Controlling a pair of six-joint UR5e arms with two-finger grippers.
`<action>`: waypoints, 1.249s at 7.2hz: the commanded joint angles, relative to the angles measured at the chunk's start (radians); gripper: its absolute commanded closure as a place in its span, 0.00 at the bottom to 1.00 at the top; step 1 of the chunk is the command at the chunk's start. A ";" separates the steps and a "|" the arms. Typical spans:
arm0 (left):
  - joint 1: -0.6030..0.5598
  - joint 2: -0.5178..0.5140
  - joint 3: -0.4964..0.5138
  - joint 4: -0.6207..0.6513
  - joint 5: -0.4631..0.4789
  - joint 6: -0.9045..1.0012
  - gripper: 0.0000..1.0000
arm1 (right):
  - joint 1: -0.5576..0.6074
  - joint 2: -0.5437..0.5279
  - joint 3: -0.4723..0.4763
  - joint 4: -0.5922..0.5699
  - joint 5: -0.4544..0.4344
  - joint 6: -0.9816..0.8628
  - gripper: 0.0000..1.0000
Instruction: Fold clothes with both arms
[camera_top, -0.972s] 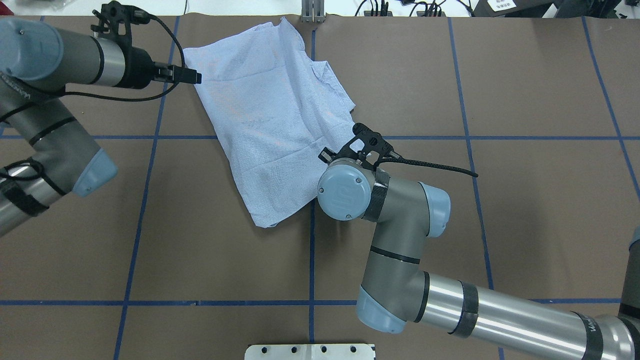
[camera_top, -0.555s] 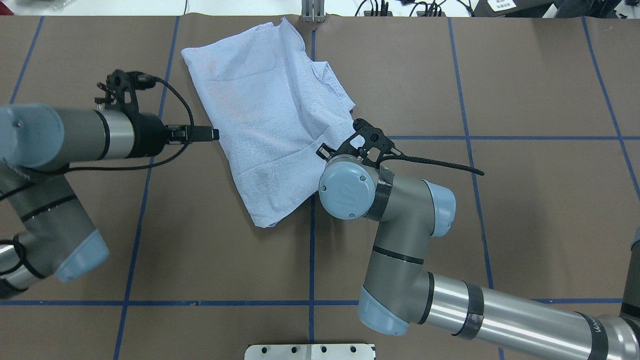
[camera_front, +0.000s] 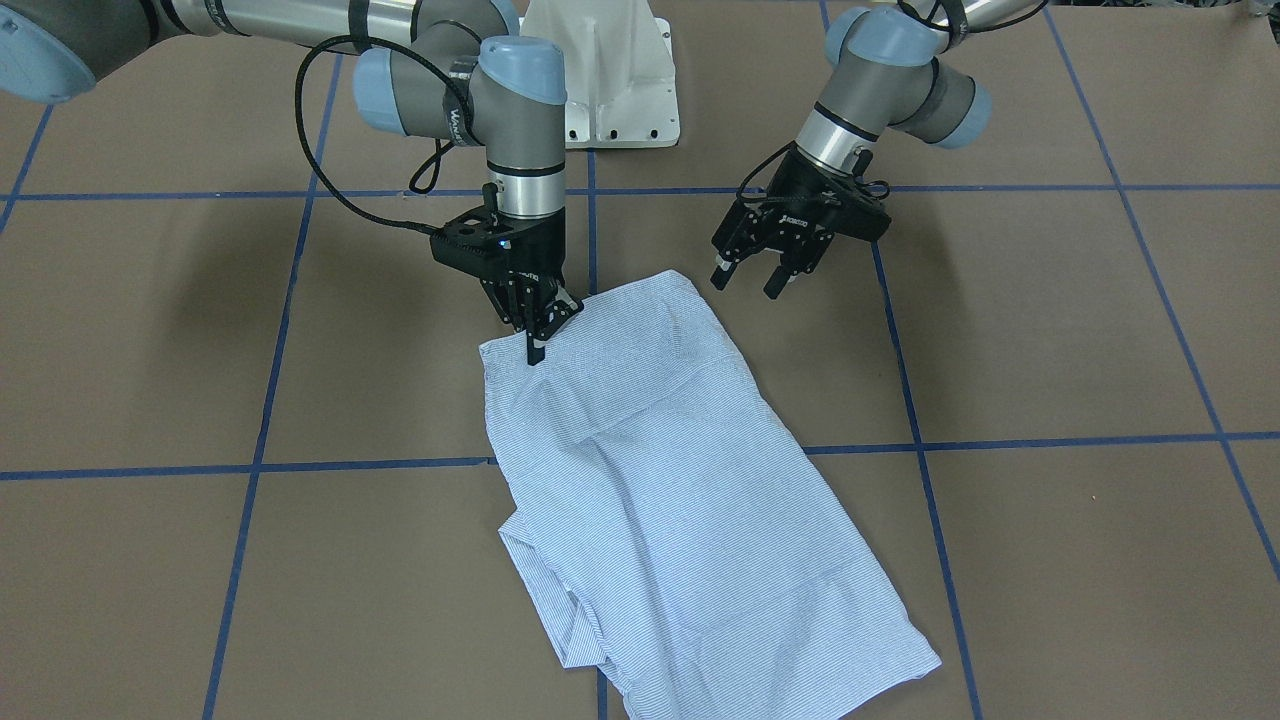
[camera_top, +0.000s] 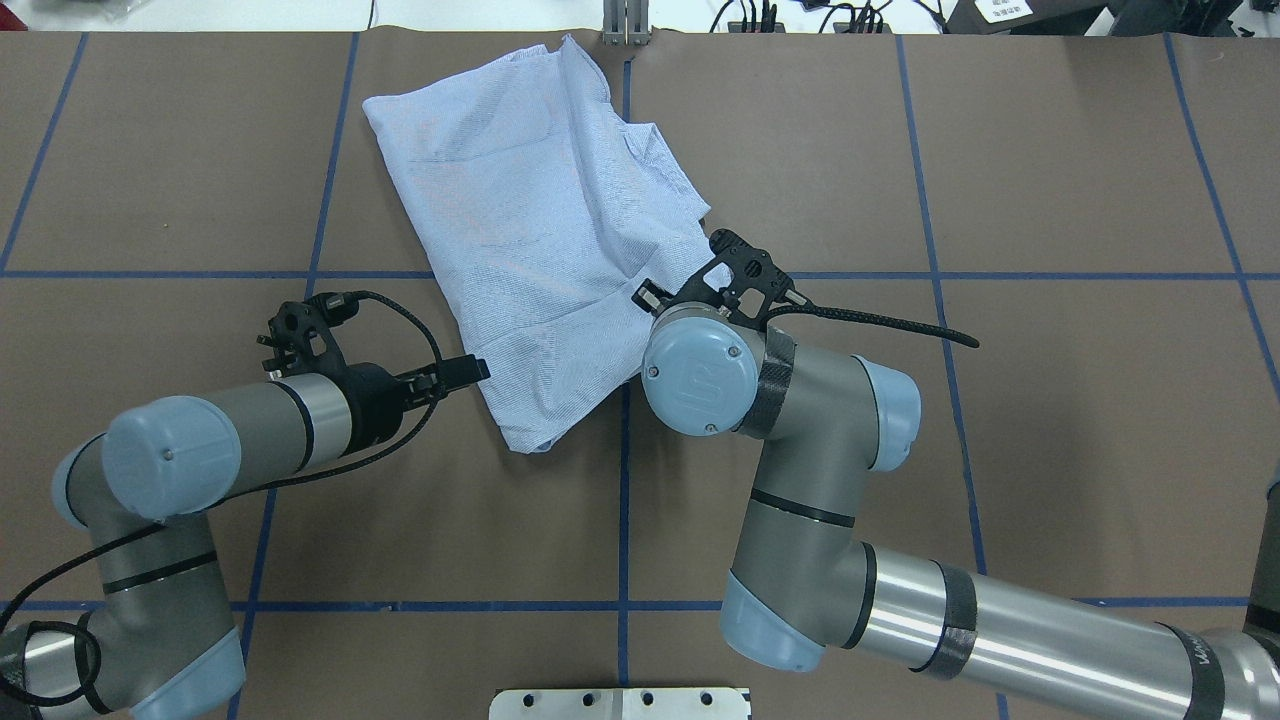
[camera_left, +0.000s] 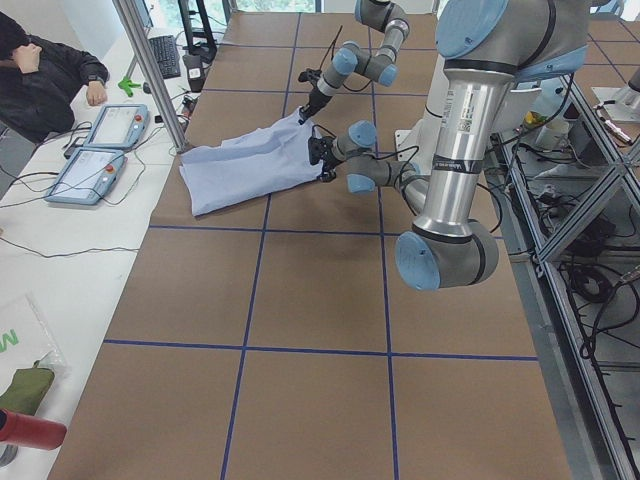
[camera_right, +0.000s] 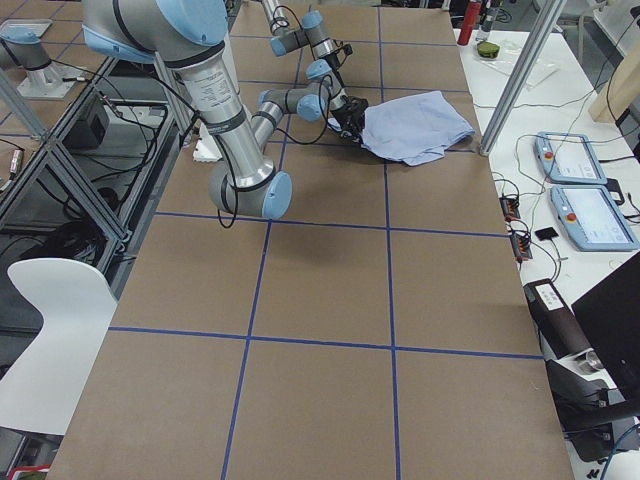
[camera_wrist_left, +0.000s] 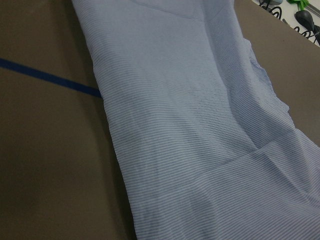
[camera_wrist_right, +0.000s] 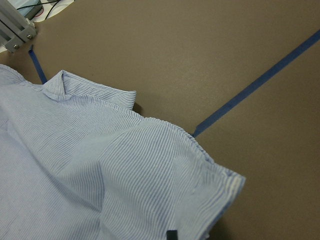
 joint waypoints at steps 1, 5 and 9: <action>0.049 -0.031 0.029 0.000 0.022 -0.067 0.18 | 0.000 -0.002 0.004 0.000 0.000 0.000 1.00; 0.099 -0.107 0.113 0.000 0.035 -0.074 0.18 | 0.000 -0.007 0.005 0.000 0.000 0.000 1.00; 0.099 -0.111 0.111 -0.001 0.079 -0.101 1.00 | 0.000 -0.008 0.008 0.001 0.000 0.000 1.00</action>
